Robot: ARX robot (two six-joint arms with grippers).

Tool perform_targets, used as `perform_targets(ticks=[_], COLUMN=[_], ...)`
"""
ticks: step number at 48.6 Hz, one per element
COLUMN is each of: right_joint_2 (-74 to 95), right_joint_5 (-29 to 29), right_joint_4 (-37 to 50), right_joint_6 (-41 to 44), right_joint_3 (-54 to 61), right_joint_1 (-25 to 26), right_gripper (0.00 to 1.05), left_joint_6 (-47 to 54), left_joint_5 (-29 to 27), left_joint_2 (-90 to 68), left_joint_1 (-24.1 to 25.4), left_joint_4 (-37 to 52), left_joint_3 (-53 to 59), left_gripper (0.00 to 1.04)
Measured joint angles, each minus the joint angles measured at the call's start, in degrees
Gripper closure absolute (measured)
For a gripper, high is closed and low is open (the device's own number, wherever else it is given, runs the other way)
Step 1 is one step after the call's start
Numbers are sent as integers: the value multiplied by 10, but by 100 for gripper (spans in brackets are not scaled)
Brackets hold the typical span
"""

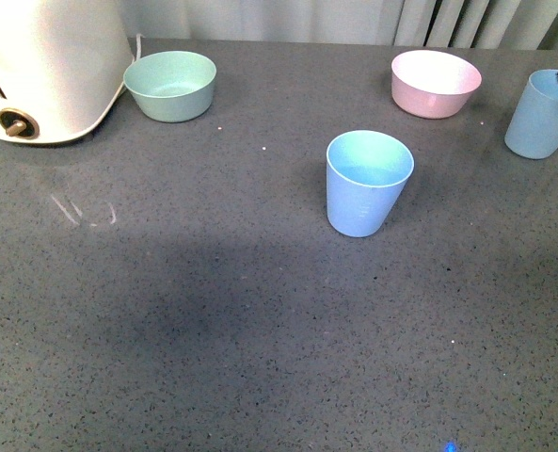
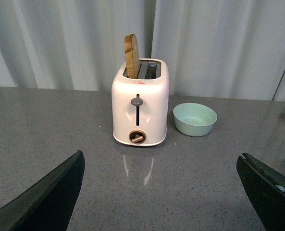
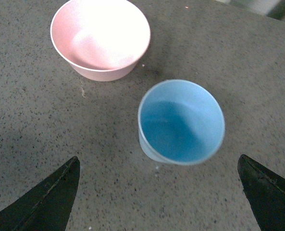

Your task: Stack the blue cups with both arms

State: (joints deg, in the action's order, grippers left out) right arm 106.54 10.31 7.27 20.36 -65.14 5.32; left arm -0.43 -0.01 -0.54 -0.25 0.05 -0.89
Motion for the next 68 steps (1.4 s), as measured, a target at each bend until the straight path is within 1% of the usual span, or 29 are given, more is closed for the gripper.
perform_targets(ticks=[10,27,30,32,33,37,38,44,45,48,49,54,68], right_joint_2=[74,147,156,162,165,169,170,172,172,172,172,163,112], right_joint_5=[-36,-53,-61,-66,-67,-67,-67,-67,-67,-66,-64,-64,-10], right_joint_4=[-11,-47,-50,-54,-57,-63,-65,-71,-71,-71,-71,-66,-84], right_joint_6=[36,39,39,38,36,31,30,27,26,26,26,28,49], right_joint_3=[-59,-129,-138,-145,-148,-150,-150,-149,-148,-143,-140,-131,-82], right_joint_1=[-40,-56,-57,-57,-57,-57,-57,-56,-54,-52,-50,-44,-24], right_gripper=[9,9,17,24,29,43,49,70,75,86,91,103,103], left_joint_6=[0,0,0,0,0,0,0,0,0,0,0,0,0], left_joint_5=[0,0,0,0,0,0,0,0,0,0,0,0,0], left_joint_2=[0,0,0,0,0,0,0,0,0,0,0,0,0], left_joint_1=[0,0,0,0,0,0,0,0,0,0,0,0,0], left_joint_4=[0,0,0,0,0,0,0,0,0,0,0,0,0], left_joint_3=[0,0,0,0,0,0,0,0,0,0,0,0,0], left_gripper=[9,9,9,9,9,9,9,9,9,9,9,9,9])
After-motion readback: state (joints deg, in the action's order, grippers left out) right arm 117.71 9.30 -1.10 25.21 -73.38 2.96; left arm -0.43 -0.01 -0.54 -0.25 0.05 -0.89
